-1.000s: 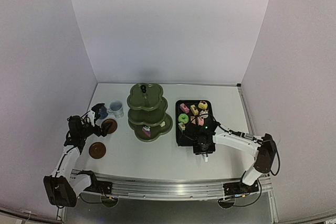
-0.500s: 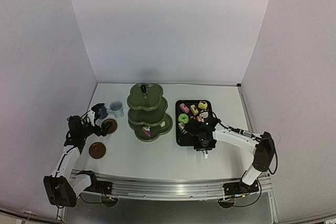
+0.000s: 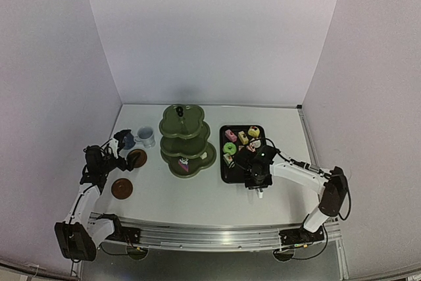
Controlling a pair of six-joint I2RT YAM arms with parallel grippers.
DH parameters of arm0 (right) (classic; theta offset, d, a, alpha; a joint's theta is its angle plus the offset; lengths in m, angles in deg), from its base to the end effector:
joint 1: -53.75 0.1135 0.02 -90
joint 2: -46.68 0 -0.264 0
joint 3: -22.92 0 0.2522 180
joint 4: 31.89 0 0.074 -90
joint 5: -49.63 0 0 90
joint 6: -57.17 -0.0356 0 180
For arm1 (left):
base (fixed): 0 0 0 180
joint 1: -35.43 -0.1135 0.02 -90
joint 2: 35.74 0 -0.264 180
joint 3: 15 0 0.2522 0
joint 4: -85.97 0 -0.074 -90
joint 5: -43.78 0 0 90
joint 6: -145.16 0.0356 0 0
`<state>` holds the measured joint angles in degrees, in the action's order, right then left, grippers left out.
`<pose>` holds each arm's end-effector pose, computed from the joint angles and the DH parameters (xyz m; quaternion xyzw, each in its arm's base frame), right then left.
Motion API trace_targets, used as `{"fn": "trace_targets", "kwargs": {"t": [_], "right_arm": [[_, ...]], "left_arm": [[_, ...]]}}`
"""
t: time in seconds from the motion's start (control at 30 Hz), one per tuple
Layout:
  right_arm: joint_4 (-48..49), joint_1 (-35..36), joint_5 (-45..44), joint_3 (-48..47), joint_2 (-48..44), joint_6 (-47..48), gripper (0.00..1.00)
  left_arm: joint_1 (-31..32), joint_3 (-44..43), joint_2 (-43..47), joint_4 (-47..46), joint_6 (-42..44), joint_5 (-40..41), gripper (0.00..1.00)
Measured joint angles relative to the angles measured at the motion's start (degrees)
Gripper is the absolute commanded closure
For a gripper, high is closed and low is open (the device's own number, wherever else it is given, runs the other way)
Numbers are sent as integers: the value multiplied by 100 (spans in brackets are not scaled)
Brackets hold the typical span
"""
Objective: Serve the afternoon tea
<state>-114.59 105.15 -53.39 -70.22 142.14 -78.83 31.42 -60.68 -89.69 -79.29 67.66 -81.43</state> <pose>0.1975 0.2346 0.2578 -0.0418 0.9917 -0.0423 0.1136 0.2100 -0.0059 0.2504 0.2253 0.7803 -0.1741 0.5568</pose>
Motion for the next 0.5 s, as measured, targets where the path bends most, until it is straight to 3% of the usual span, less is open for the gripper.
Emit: {"fn": "trace_targets", "kwargs": {"t": [0.3,0.5], "right_arm": [[-360,182,15,-524,-376,620,100],[-432,848,198,-895,-432,998,100]], "left_arm": [[0,118,418,157,-378,388,1],[0,303,735,350,-543,564,1]]}}
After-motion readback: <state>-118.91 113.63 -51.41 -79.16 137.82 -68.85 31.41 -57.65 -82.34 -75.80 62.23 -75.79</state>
